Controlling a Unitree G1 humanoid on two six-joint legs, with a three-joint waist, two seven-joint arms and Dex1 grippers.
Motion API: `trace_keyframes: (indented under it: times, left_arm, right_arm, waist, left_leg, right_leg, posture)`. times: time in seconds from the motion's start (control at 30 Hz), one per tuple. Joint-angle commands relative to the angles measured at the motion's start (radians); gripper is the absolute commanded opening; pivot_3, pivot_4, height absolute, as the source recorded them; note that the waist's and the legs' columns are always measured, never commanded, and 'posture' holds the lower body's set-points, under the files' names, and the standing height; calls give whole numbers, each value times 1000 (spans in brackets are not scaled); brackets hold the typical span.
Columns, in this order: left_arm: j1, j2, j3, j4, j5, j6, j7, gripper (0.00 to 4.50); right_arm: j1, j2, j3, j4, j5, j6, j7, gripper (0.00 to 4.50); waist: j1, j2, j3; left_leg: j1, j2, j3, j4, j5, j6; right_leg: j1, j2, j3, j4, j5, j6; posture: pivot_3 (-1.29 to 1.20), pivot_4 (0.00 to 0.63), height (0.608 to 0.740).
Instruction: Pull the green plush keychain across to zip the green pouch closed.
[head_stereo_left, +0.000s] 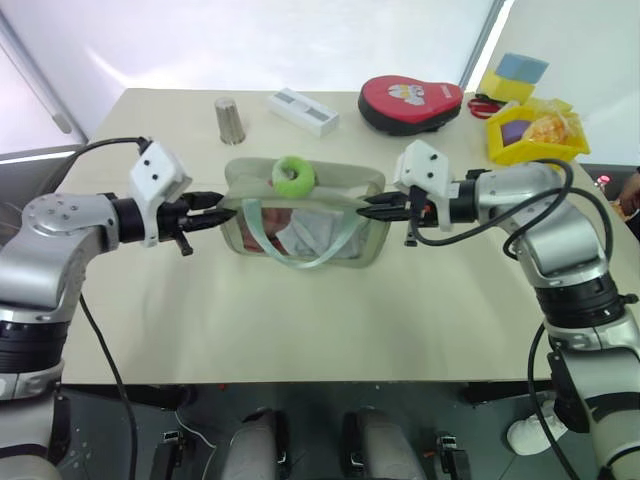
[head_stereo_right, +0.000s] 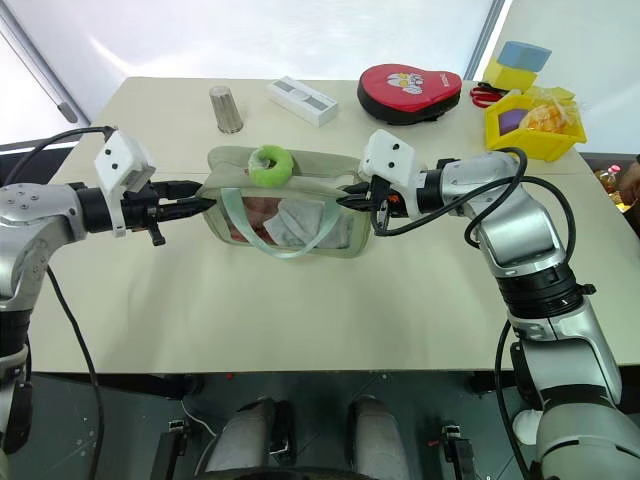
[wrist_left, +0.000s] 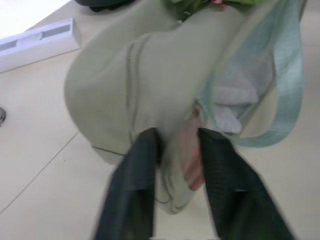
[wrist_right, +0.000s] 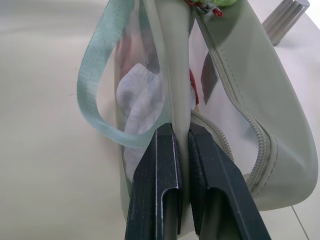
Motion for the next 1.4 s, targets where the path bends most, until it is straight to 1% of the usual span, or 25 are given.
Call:
trace_keyframes:
  times: [0.03,0.17,0.23,0.27,0.33,0.37,0.47,0.57,0.7,0.83,0.97,1.07,1.1,1.17,1.2,1.3,1.4]
  left_arm:
    - [-17,-15,-1,1,7,-26,10,75]
    - [-53,-27,-23,23,25,-9,26,75]
    - [-67,-26,-27,25,21,0,21,0]
    - [-70,-26,-28,25,21,2,19,0]
    - [-72,-22,-26,18,16,8,13,0]
    - [-71,-19,-25,15,15,9,10,0]
    - [-67,-13,-20,4,8,23,5,0]
    - [-72,-16,-18,2,6,29,8,0]
    - [-75,-17,-24,0,16,21,12,0]
    - [-82,-18,-24,2,12,27,12,0]
    - [-87,-21,-25,4,11,28,15,0]
    - [-86,-24,-24,2,10,32,20,0]
    - [-85,-24,-23,2,10,32,21,0]
    - [-83,-25,-22,4,11,33,22,0]
    - [-82,-26,-22,6,12,32,23,0]
    - [-79,-29,-25,13,16,26,24,0]
    - [-77,-35,-24,22,19,21,27,0]
  right_arm:
    - [-33,6,-9,-22,10,2,-2,0]
    - [-49,24,-19,-17,22,21,-16,0]
    - [-61,28,-25,-13,30,30,-14,797]
    - [-64,28,-26,-12,30,31,-13,1081]
    - [-79,27,-35,-2,22,23,-26,2111]
    - [-97,27,-44,-8,33,36,-24,2545]
    - [-139,57,-49,-35,58,67,-46,2545]
    - [-156,140,-15,-58,58,69,-102,2545]
    - [-157,232,38,-30,20,24,-154,2545]
    - [-175,273,73,56,-32,-53,-175,2545]
    - [-186,285,78,103,-48,-95,-168,2545]
    - [-185,294,57,110,-27,-86,-162,1767]
    - [-188,294,45,108,-17,-76,-160,1324]
    - [-196,294,20,105,5,-50,-162,256]
    - [-201,293,5,102,20,-31,-164,55]
    - [-220,262,-47,94,62,38,-162,55]
    - [-246,210,-110,110,88,107,-178,55]
  waist:
    - [1,0,0]
    - [1,0,0]
    - [0,0,0]
    - [0,0,0]
    - [1,0,0]
    - [2,0,0]
    - [3,0,0]
    - [2,0,0]
    - [2,0,0]
    - [3,0,0]
    - [1,0,0]
    - [0,0,0]
    - [0,0,0]
    - [2,0,0]
    - [2,0,0]
    - [2,0,0]
    - [4,0,0]
  left_leg:
    - [0,0,0,0,0,0]
    - [0,0,0,0,0,0]
    - [0,0,0,0,0,0]
    - [0,0,0,0,0,0]
    - [0,0,0,0,0,0]
    - [0,0,0,0,0,0]
    - [-1,0,0,0,0,0]
    - [-1,0,0,0,0,0]
    - [-1,0,0,0,0,0]
    - [-1,-1,0,0,0,0]
    - [-1,0,0,0,0,0]
    - [-1,0,0,0,0,0]
    - [-1,0,0,0,0,0]
    - [-1,0,0,0,0,0]
    - [-1,0,0,0,0,0]
    - [-1,0,0,0,0,0]
    - [-1,0,0,0,0,0]
  right_leg:
    - [0,0,0,0,0,0]
    - [0,0,0,0,0,0]
    - [0,0,0,0,0,0]
    - [0,0,0,0,0,0]
    - [0,0,0,0,0,0]
    - [0,0,0,0,0,0]
    - [0,0,0,0,0,0]
    - [0,0,0,0,0,0]
    - [0,0,0,0,0,0]
    - [0,0,0,0,0,0]
    - [-1,0,0,0,0,0]
    - [-1,0,0,0,0,0]
    - [-1,0,0,0,0,0]
    - [-1,0,0,0,0,0]
    - [-1,0,0,0,0,0]
    - [-1,0,0,0,0,0]
    - [-1,-1,0,0,0,0]
  posture:
    - [0,150,740]
    - [0,150,740]
    - [0,150,740]
    - [0,150,740]
    - [0,150,740]
    - [0,150,740]
    - [0,150,740]
    - [0,150,740]
    - [0,150,740]
    - [0,150,740]
    - [0,150,740]
    - [0,150,740]
    - [0,150,740]
    - [0,150,740]
    - [0,150,740]
    - [0,150,740]
    - [0,150,740]
